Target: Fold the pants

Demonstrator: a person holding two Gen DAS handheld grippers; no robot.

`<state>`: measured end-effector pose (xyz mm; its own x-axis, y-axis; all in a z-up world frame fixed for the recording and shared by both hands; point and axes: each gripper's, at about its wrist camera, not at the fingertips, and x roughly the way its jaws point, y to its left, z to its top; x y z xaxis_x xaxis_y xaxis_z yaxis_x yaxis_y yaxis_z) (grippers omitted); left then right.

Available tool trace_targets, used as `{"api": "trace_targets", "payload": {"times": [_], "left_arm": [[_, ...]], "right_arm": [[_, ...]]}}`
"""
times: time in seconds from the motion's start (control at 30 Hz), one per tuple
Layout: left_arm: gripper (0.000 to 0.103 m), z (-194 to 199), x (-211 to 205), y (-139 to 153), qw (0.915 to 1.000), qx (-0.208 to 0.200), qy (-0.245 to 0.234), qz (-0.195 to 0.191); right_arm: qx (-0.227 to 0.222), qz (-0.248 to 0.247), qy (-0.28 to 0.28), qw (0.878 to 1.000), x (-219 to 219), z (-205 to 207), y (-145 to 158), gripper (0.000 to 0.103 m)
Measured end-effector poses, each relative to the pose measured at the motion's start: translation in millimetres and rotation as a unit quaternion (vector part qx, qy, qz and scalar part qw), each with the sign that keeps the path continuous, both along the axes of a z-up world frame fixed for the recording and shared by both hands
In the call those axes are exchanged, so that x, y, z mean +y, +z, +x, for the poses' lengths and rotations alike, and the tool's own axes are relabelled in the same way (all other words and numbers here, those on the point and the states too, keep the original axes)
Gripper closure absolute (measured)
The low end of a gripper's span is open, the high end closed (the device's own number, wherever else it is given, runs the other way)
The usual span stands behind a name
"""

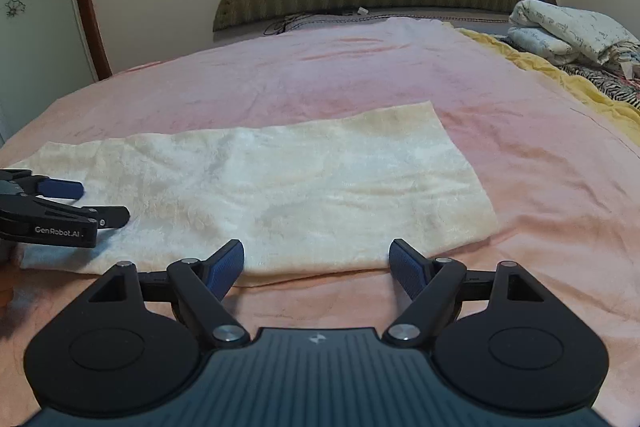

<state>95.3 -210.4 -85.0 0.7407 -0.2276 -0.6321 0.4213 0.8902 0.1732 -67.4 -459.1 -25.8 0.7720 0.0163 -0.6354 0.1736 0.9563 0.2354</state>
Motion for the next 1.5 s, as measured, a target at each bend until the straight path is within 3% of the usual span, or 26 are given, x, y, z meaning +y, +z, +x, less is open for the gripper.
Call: {"api": "trace_targets", "payload": {"times": [0.1, 0.17, 0.37, 0.6, 0.7, 0.83, 0.97, 1.5], "left_arm": [[0.0, 2, 9, -10, 0.9993, -0.008, 0.02, -0.031], [0.0, 5, 15, -11, 0.9978, 0.006, 0.035, -0.056], [0.0, 5, 15, -11, 0.9979, 0.006, 0.034, -0.056], [0.0, 5, 17, -11, 0.9976, 0.009, 0.034, -0.06], [0.0, 5, 17, -11, 0.9976, 0.009, 0.034, -0.06], [0.0, 5, 17, -11, 0.9976, 0.009, 0.034, -0.06], [0.0, 5, 17, -11, 0.9976, 0.009, 0.034, -0.06], [0.0, 5, 17, -11, 0.9976, 0.009, 0.034, -0.06]], "right_arm": [[-0.015, 0.051, -0.033, 0.998, -14, -8, -3, 0.023], [-0.011, 0.055, -0.054, 0.997, -18, -13, -5, 0.023], [-0.02, 0.059, -0.07, 0.996, -14, -14, -14, 0.018], [-0.023, 0.022, -0.05, 0.998, -3, -13, -19, 0.009], [-0.018, 0.02, -0.056, 0.998, 0, -11, -17, 0.009], [-0.023, 0.059, -0.069, 0.996, -6, -15, -16, 0.009], [-0.021, 0.026, -0.051, 0.998, 3, -15, -18, 0.007], [-0.031, 0.029, -0.045, 0.998, 3, -17, -20, 0.004]]}}
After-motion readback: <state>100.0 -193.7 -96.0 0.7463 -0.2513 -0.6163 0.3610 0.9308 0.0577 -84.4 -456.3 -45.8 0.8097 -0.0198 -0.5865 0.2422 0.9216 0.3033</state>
